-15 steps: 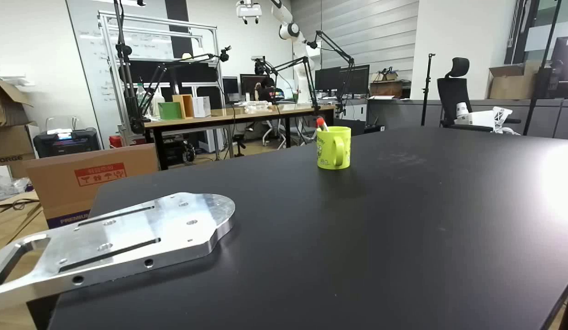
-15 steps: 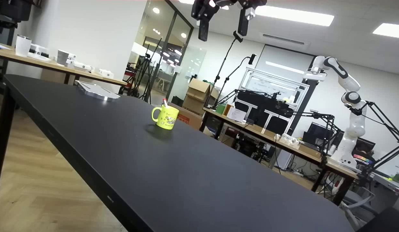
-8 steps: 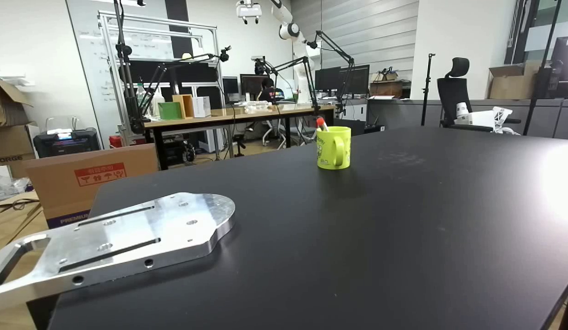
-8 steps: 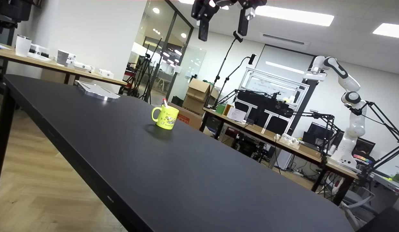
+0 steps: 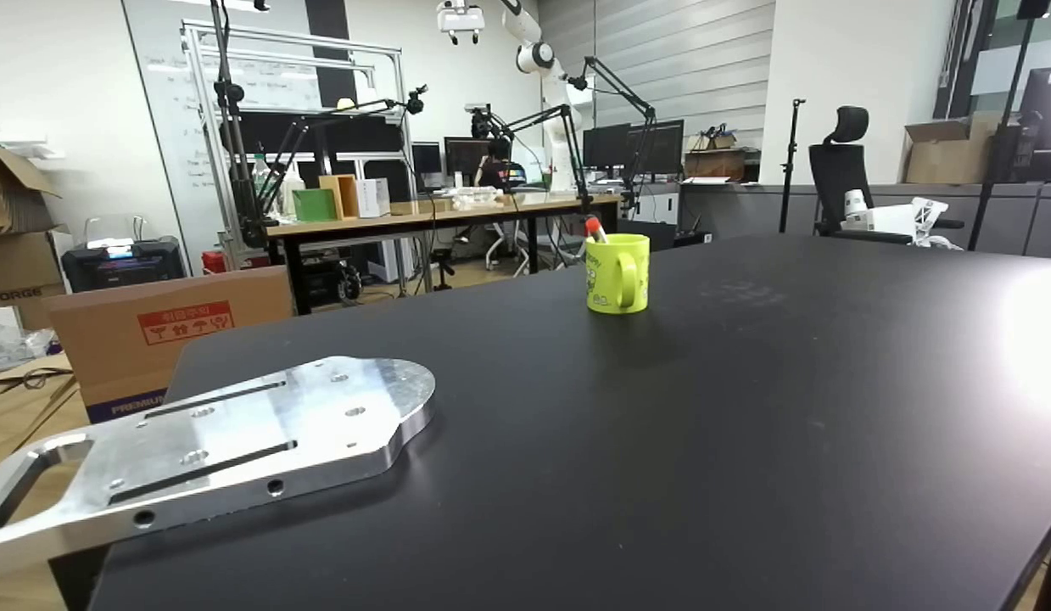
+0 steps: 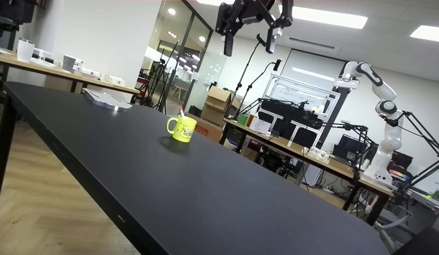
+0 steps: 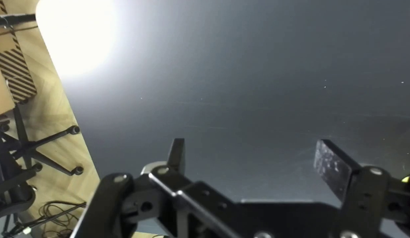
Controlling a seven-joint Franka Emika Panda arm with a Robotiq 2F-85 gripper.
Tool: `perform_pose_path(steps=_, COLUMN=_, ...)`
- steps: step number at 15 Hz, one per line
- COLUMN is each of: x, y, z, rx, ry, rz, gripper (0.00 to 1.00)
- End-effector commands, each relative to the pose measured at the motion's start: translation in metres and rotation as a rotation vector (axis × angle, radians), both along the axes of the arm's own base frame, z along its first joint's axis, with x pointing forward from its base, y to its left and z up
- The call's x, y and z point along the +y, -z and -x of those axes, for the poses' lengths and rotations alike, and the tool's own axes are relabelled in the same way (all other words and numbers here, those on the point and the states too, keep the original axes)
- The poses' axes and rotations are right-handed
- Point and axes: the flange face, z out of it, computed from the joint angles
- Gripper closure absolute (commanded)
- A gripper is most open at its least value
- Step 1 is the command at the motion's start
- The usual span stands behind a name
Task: Take the red marker out of the yellow mug
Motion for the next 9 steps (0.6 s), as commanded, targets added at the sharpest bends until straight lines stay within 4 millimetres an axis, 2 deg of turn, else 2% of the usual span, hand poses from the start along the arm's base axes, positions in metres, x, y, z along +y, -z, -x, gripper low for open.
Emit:
perform_pose_path(steps=1, x=0.016, y=0.015, z=-0.074, rx=0.083, ry=-0.165, rz=0.044, gripper=0.00)
perform_pose_path(steps=4, x=0.047, y=0.024, z=-0.129, rx=0.125, ry=-0.295, rz=0.083, gripper=0.00)
perform_pose_path(steps=7, x=0.097, y=0.031, z=-0.176, rx=0.146, ry=-0.440, rz=0.098, gripper=0.00)
perform_pose_path(steps=9, x=0.143, y=0.037, z=-0.197, rx=0.165, ry=-0.560, rz=0.093, gripper=0.00)
